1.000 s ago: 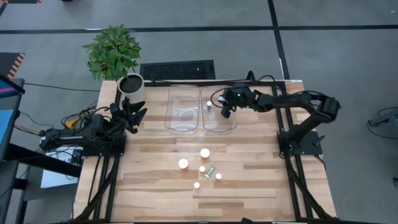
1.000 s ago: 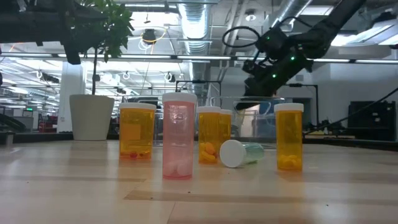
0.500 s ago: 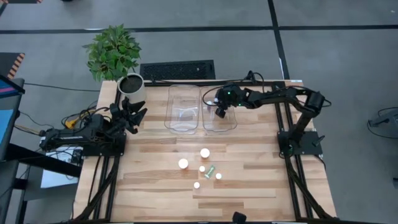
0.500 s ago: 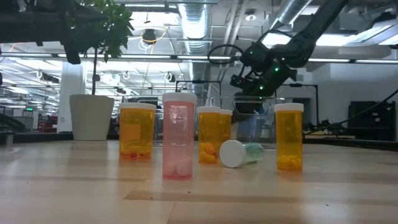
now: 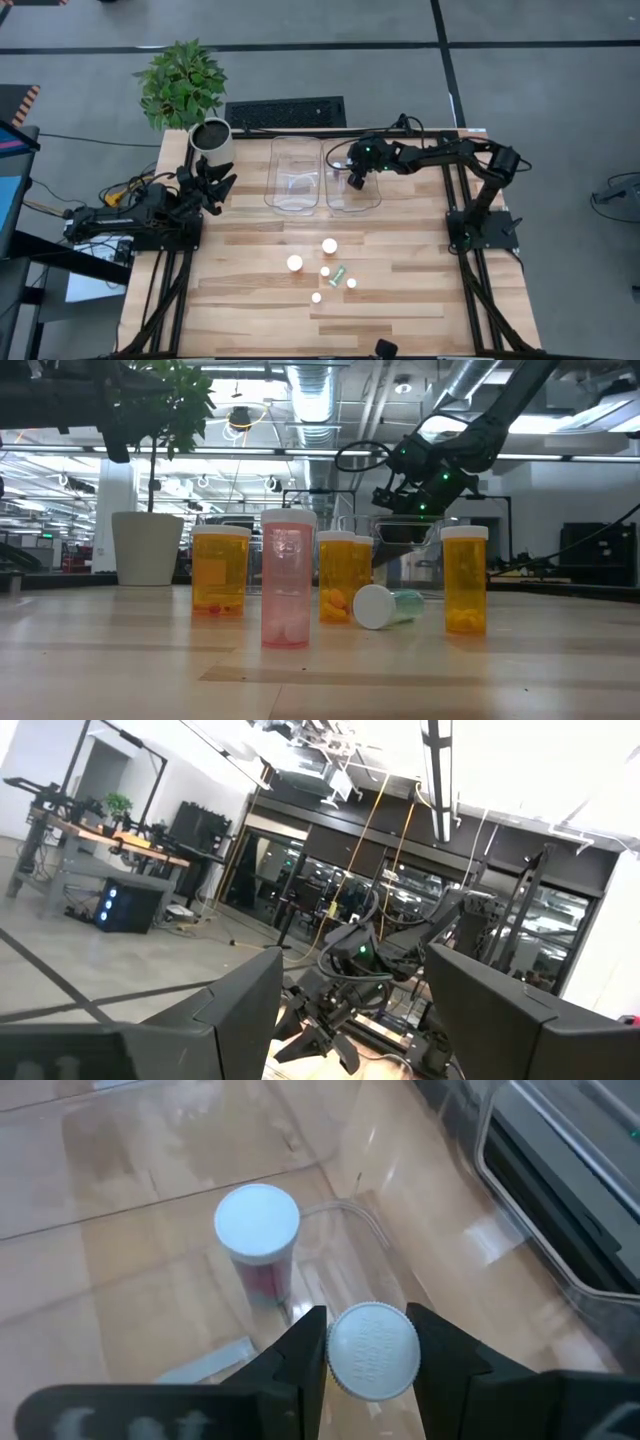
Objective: Pick and place medicine bottles into bin by pill shape (circle, oval)
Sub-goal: Put the yellow tablet bottle into the right transparent bin, then put the right small orange tablet bottle into the right transparent bin
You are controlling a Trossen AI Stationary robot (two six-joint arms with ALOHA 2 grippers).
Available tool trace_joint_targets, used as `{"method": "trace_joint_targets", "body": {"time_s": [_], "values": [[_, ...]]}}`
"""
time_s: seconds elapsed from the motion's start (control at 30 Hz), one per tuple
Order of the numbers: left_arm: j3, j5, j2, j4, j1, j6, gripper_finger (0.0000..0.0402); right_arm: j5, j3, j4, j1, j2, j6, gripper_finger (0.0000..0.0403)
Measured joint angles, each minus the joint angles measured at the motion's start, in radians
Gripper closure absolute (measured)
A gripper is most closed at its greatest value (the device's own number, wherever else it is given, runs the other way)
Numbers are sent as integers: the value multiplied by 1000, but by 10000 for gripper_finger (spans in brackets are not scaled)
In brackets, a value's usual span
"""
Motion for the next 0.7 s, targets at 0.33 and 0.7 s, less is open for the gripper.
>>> {"method": "trace_joint_targets", "body": {"time_s": [0.33, 0.7], "values": [[0, -1, 0, 0, 0, 0, 161, 0, 0, -11, 0, 0, 0, 233], [0, -3, 0, 0, 0, -1, 161, 0, 0, -12, 0, -63, -5, 187]]}}
